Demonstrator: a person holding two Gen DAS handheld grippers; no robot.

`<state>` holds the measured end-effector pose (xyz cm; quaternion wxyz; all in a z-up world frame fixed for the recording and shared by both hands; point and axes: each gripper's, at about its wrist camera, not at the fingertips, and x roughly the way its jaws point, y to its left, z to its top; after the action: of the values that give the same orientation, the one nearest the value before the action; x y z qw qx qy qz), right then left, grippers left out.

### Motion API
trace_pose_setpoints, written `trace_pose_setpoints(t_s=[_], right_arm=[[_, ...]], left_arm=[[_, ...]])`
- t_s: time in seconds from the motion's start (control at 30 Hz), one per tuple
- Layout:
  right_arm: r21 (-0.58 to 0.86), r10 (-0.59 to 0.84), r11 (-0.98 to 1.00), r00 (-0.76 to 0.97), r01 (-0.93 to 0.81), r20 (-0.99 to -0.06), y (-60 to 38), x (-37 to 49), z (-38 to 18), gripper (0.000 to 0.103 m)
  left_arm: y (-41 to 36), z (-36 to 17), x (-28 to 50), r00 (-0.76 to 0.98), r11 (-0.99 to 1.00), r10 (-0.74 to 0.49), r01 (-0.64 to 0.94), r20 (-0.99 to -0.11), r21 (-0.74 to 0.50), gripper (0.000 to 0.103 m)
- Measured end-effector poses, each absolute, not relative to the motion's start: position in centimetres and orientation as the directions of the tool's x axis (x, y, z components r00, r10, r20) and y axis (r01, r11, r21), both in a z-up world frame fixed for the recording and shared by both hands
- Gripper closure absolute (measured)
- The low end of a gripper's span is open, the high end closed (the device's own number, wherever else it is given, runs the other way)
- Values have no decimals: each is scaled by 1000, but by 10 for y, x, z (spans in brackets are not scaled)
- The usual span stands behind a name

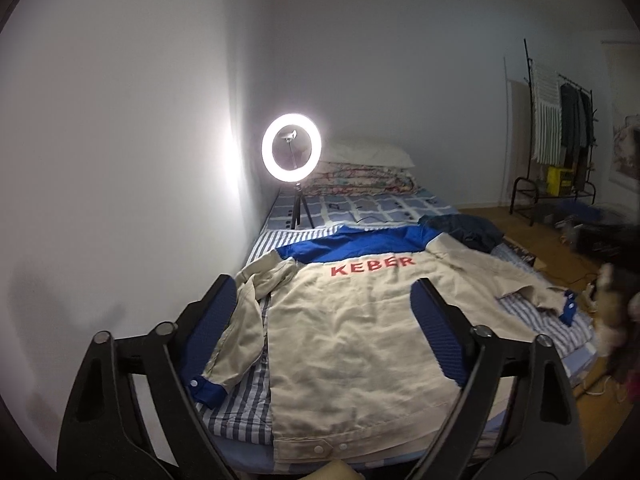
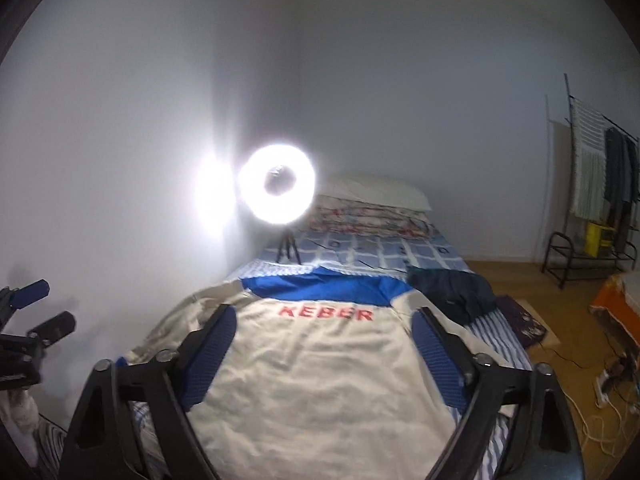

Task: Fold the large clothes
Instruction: 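Reach the right tool to the blue sleeve cuff by the wall and grasp it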

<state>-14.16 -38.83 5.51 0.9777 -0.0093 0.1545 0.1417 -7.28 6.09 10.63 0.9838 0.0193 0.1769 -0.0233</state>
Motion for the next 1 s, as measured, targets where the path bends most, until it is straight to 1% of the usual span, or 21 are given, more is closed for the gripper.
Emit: trace_pose_setpoints(t_s=[0.1, 0.2, 0.3, 0.37, 0.4, 0.47, 0.53, 0.6, 0.7, 0.83, 0.9, 1.0], right_arm=[[68, 356, 933, 882, -353, -309, -382, -129, 54, 21], [65, 397, 916, 864, -397, -310, -372, -115, 46, 24], [93, 459, 885, 827, -456, -325, -362, -96, 39, 25], [96, 500, 861, 801, -499, -328, -356, -83, 34, 27], [92, 512, 853, 792, -513, -332, -353, -77, 32, 32], [83, 539, 833, 768, -547, -345, -343, -65, 23, 35], [94, 570, 809, 736, -580, -365, -331, -53, 9, 35], [112, 609, 775, 690, -621, -392, -317, -46, -6, 35], [139, 653, 728, 617, -671, -440, -290, -37, -28, 35], [209, 712, 654, 498, -727, -496, -245, -27, -64, 35], [249, 739, 612, 430, -751, -519, -219, -20, -83, 36], [256, 760, 545, 341, -798, -554, -173, -22, -105, 36]], left_arm=[[68, 122, -85, 938, 999, -44, 51, -343, 13, 16], [71, 131, -94, 938, 999, -32, 35, -344, 2, 16], [70, 135, -97, 935, 1000, -4, 8, -356, 9, 17], [70, 136, -95, 928, 1000, 4, -3, -372, 5, 20], [69, 135, -95, 923, 1000, 11, -11, -384, 1, 22], [70, 132, -96, 915, 1000, 22, -26, -403, -5, 26], [71, 126, -99, 901, 999, 25, -37, -432, -19, 37], [73, 121, -107, 890, 997, 27, -54, -454, -47, 43], [77, 115, -124, 882, 994, 50, -92, -469, -67, 46], [77, 106, -142, 863, 989, 88, -134, -498, -58, 59], [78, 98, -151, 848, 987, 94, -150, -521, -65, 61], [79, 85, -162, 827, 983, 104, -170, -552, -69, 62]])
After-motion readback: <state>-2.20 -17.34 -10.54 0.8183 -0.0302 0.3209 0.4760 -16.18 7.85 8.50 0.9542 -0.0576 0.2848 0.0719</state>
